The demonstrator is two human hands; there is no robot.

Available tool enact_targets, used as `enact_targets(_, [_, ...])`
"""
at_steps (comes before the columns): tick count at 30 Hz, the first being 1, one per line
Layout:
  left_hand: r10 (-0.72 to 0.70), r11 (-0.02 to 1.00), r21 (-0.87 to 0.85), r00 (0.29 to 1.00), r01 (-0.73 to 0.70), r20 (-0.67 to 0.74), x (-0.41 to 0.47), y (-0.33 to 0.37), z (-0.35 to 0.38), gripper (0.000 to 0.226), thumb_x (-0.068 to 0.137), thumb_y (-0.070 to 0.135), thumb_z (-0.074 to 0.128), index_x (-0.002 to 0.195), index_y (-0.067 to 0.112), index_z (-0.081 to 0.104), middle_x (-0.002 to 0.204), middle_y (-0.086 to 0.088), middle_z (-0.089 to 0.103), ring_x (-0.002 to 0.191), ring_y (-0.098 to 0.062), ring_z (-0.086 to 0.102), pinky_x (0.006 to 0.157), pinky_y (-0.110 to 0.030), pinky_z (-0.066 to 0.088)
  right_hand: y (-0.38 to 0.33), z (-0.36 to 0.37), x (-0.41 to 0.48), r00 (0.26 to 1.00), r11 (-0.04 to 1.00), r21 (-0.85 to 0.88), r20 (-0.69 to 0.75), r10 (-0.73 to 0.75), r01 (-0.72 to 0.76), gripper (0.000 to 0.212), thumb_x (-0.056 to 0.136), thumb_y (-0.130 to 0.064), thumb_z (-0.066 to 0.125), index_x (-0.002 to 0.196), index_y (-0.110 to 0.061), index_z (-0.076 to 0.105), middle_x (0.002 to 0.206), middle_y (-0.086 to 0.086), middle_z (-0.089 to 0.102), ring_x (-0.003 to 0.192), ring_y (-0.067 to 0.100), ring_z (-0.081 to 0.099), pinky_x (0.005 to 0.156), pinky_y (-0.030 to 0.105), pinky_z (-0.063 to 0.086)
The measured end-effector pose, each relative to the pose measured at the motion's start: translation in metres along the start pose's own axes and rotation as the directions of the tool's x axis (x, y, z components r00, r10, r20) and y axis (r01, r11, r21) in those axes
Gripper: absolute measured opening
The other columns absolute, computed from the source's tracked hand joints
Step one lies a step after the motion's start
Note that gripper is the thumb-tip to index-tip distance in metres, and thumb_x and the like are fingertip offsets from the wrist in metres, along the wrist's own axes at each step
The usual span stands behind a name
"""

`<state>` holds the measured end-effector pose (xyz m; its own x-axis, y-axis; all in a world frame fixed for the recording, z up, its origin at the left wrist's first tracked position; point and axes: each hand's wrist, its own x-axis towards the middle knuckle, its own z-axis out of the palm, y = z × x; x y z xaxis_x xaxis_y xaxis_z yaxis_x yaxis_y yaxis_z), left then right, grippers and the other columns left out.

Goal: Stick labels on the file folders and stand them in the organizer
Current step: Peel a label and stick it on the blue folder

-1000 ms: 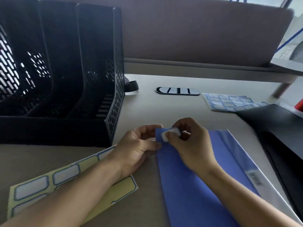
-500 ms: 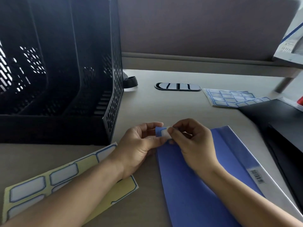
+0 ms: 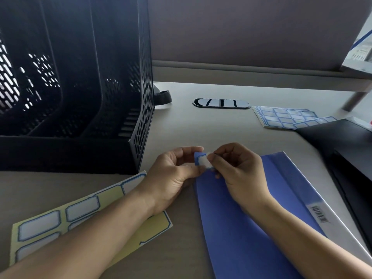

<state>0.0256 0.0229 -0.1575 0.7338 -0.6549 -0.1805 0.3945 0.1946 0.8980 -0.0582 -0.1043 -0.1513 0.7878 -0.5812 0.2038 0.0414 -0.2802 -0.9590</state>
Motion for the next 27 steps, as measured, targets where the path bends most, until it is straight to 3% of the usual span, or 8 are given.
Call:
enact_targets(9, [0.013, 1.000, 0.024, 0.999, -0.012, -0.032, 0.0006, -0.0014, 0.0011, 0.034, 0.083, -0.016, 0.059, 0.110, 0.003, 0.066, 0.099, -0.016, 0.070, 0.095, -0.032, 0.067, 0.099, -0.050, 0.050, 0.0012, 0.0005, 0.0013, 1.000, 0.999, 0.042, -0.016, 0.005, -0.004, 0.016, 0.086, -0.006, 0.072, 0.073, -0.013, 0.066, 0.061, 0.002, 0.067, 0.050, 0.011, 0.059, 0.052, 0.020, 0.047])
enact_targets(20, [0.031, 0.998, 0.048, 0.999, -0.029, -0.041, 0.0015, -0.0032, 0.0012, 0.032, 0.086, -0.015, 0.058, 0.109, 0.005, 0.068, 0.096, -0.013, 0.072, 0.091, -0.028, 0.068, 0.093, -0.045, 0.054, 0.0017, 0.0009, 0.0008, 1.000, 0.998, -0.051, -0.012, -0.023, 0.022, 0.015, 0.087, -0.010, 0.072, 0.073, -0.014, 0.066, 0.061, 0.005, 0.068, 0.049, 0.012, 0.057, 0.051, 0.021, 0.047])
enact_targets(27, [0.023, 0.999, 0.041, 0.999, -0.022, -0.045, 0.0019, -0.0034, -0.0002, 0.032, 0.086, -0.014, 0.059, 0.107, 0.007, 0.069, 0.096, -0.014, 0.071, 0.092, -0.029, 0.067, 0.092, -0.045, 0.054, 0.0032, 0.0003, 0.0000, 0.999, 0.990, -0.141, -0.026, -0.034, 0.029, 0.016, 0.086, -0.012, 0.072, 0.074, -0.018, 0.065, 0.063, 0.002, 0.068, 0.050, 0.014, 0.058, 0.053, 0.034, 0.051])
